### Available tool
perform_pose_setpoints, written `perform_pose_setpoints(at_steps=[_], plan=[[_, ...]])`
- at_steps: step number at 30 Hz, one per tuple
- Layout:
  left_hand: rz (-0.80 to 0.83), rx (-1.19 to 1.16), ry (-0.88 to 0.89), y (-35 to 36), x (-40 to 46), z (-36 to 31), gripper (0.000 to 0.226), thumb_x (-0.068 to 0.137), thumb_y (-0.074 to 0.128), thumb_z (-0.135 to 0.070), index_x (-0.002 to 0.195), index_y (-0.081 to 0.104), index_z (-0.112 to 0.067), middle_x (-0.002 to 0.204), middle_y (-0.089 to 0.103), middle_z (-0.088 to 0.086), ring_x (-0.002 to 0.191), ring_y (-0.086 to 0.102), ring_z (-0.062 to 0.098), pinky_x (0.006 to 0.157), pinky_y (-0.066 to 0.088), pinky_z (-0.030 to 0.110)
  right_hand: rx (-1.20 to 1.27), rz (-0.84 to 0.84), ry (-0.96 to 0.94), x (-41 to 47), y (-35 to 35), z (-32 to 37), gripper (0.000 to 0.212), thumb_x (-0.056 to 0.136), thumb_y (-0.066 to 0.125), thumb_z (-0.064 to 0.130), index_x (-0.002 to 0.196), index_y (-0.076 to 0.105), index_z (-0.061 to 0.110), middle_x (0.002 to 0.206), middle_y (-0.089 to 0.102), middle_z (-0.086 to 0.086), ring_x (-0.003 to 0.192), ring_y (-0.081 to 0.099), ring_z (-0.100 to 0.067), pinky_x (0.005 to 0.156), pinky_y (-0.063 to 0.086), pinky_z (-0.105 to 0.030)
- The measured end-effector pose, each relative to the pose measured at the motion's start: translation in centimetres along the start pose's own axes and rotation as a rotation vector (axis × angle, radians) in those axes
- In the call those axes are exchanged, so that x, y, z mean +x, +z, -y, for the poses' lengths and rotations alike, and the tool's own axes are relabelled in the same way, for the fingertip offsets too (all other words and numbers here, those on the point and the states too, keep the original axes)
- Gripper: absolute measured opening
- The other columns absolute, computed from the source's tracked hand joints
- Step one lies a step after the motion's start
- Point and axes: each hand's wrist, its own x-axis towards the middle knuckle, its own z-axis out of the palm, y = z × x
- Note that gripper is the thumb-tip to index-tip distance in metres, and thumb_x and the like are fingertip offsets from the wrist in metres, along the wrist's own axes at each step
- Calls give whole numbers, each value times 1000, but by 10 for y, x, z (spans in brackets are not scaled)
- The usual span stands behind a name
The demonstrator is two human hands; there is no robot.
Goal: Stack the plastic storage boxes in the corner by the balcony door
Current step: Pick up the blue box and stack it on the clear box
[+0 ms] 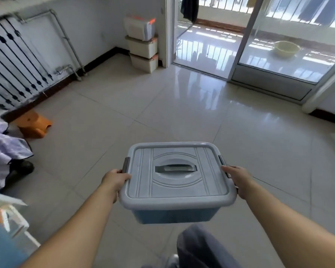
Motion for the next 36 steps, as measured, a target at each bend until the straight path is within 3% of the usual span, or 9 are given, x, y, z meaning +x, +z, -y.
perform_pose_setpoints(at_steps=[2, 7, 12, 18, 20, 23, 27, 31, 36], plan=[[1, 1, -7, -1, 42, -37, 36, 86, 59, -8, 122, 54, -6, 83, 63, 8, 70, 62, 25, 55, 49, 31, 20, -7, 23, 37, 27, 35, 15, 83, 66, 21, 93, 62, 11, 80, 61, -3, 72, 58, -22, 61, 46, -31], [-29, -22, 0, 1, 138, -135, 40, 85, 60, -6, 124, 53, -3, 100, 66, 18, 78, 64, 30, 69, 54, 36, 57, -26, 78, 139, 96, 127, 32, 80, 69, 20, 104, 60, 1, 107, 64, -16, 98, 61, -35, 92, 50, -49], [-75, -88, -3, -19, 219, -242, 30, 86, 59, -5, 116, 57, -4, 83, 64, 12, 73, 63, 28, 71, 52, 37, -19, 44, 65, 219, 174, 242, 44, 82, 67, 23, 118, 58, 0, 122, 60, -20, 111, 59, -38, 98, 47, -52], [-131, -214, -9, -67, 315, -343, 15, 86, 60, -2, 98, 55, -11, 76, 64, 13, 68, 63, 28, 61, 52, 34, -94, 123, -28, 293, 288, 371, 25, 82, 66, 18, 103, 63, 5, 103, 62, -13, 88, 59, -31, 70, 50, -36], [-146, -226, -3, -85, 360, -380, 15, 86, 60, -3, 98, 56, -10, 80, 65, 16, 73, 65, 31, 69, 56, 42, -100, 160, -63, 322, 331, 411, 18, 83, 65, 16, 99, 65, 7, 98, 61, -11, 79, 57, -26, 59, 46, -30], [-142, -223, 7, -110, 424, -440, 17, 87, 60, -4, 103, 57, -8, 90, 66, 19, 84, 65, 35, 85, 54, 50, -127, 162, -76, 359, 389, 467, 8, 84, 64, 16, 87, 64, 8, 83, 59, -9, 71, 53, -23, 61, 44, -31], [-122, -202, 12, -140, 502, -528, 15, 86, 61, -4, 97, 56, -11, 79, 66, 14, 74, 65, 31, 72, 55, 41, -89, 156, -57, 405, 454, 538, 6, 85, 64, 17, 83, 67, 12, 81, 58, -8, 70, 52, -22, 60, 42, -29], [-98, -165, 61, -156, 573, -628, 21, 87, 59, -3, 106, 56, -9, 94, 66, 20, 86, 65, 35, 82, 54, 47, -28, 147, -49, 452, 506, 609, 15, 85, 63, 19, 99, 64, 13, 85, 61, -5, 73, 54, -21, 60, 46, -29], [-64, -137, 94, -151, 656, -725, 41, 85, 62, -5, 124, 51, -5, 96, 65, 18, 87, 64, 33, 80, 54, 45, 65, 107, -94, 517, 548, 687, 10, 84, 64, 15, 94, 65, 12, 84, 61, -4, 86, 55, -26, 75, 46, -37]])
